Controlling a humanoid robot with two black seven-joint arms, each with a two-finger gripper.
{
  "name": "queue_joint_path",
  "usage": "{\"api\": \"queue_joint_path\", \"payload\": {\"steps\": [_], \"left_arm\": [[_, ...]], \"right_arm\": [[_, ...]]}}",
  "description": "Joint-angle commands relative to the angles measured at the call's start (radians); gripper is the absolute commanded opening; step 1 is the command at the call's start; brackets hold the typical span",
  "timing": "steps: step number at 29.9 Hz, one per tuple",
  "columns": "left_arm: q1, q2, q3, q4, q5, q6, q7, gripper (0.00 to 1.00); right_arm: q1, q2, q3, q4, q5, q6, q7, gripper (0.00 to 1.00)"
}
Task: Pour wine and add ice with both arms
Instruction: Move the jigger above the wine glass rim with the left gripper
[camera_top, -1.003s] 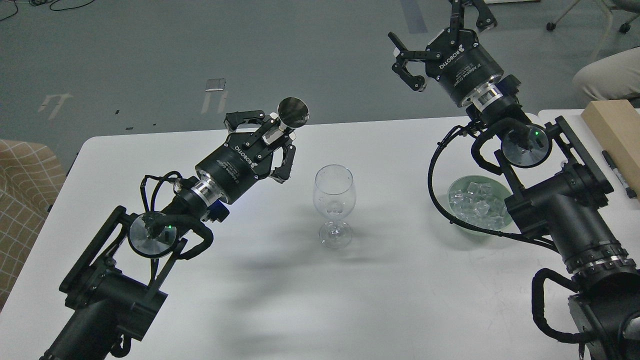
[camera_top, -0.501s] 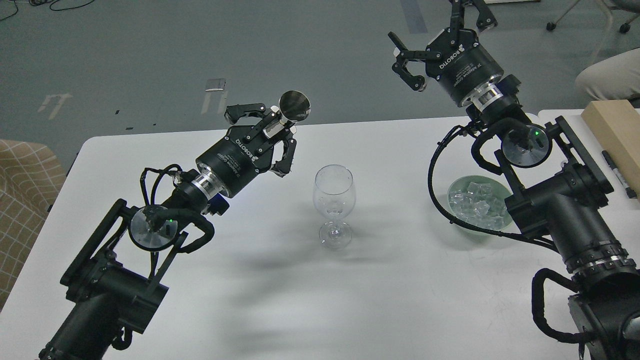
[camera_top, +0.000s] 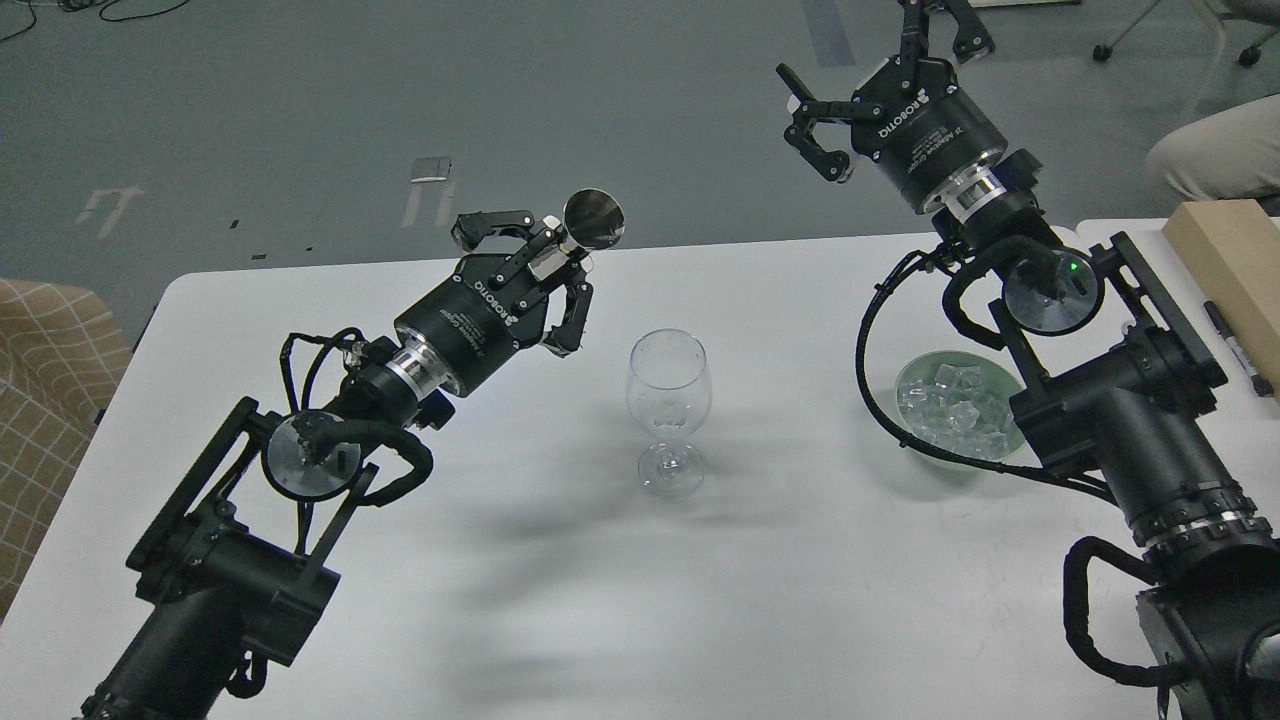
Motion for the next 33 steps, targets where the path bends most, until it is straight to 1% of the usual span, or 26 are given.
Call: {"api": "queue_joint_path", "payload": {"steps": [1, 6, 13, 19, 33], "left_arm": [[-0.003, 0.000, 0.001, 0.000, 0.007, 0.001, 0.000, 0.10], [-0.012, -0.006, 0.002, 0.000, 0.034, 0.001, 0.000, 0.10], [-0.032, -0.003, 0.051, 0.000, 0.037, 0.012, -0.006, 0.10], [-0.032, -0.006, 0.051, -0.001, 0.080, 0.012, -0.008, 0.10], [-0.031, -0.006, 0.063, -0.001, 0.087, 0.014, -0.009, 0.10]], "right_arm": [[0.001, 0.000, 0.000, -0.001, 0.000, 0.000, 0.000, 1.00], [0.001, 0.000, 0.000, -0.001, 0.000, 0.000, 0.000, 1.00], [0.001, 0.000, 0.000, -0.001, 0.000, 0.000, 0.000, 1.00], [0.001, 0.000, 0.000, -0.001, 0.000, 0.000, 0.000, 1.00], [0.001, 0.000, 0.000, -0.001, 0.000, 0.000, 0.000, 1.00]]}}
